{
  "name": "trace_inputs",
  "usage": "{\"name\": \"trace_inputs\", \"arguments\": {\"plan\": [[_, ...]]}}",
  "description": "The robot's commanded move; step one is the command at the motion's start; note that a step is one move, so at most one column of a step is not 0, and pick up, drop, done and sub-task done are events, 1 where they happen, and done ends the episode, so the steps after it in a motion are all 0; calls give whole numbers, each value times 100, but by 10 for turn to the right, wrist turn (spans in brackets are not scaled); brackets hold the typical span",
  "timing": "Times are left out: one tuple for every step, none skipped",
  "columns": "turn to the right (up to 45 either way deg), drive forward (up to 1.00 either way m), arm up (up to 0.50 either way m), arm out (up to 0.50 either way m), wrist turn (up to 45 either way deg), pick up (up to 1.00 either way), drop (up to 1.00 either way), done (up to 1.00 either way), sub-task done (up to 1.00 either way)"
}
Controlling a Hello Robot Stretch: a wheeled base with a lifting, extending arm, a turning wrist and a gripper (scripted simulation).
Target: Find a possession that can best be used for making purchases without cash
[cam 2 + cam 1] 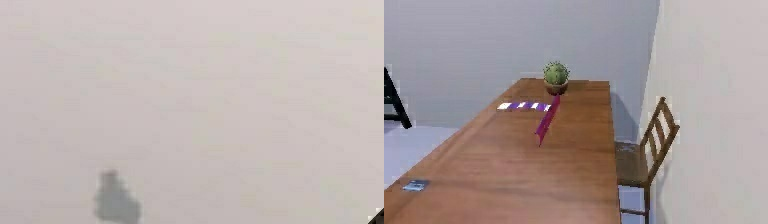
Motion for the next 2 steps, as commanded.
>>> {"name": "trace_inputs", "arguments": {"plan": [[-450,0,0,0,0,0,0,0,0],[0,95,0,0,0,0,0,0,0]]}}
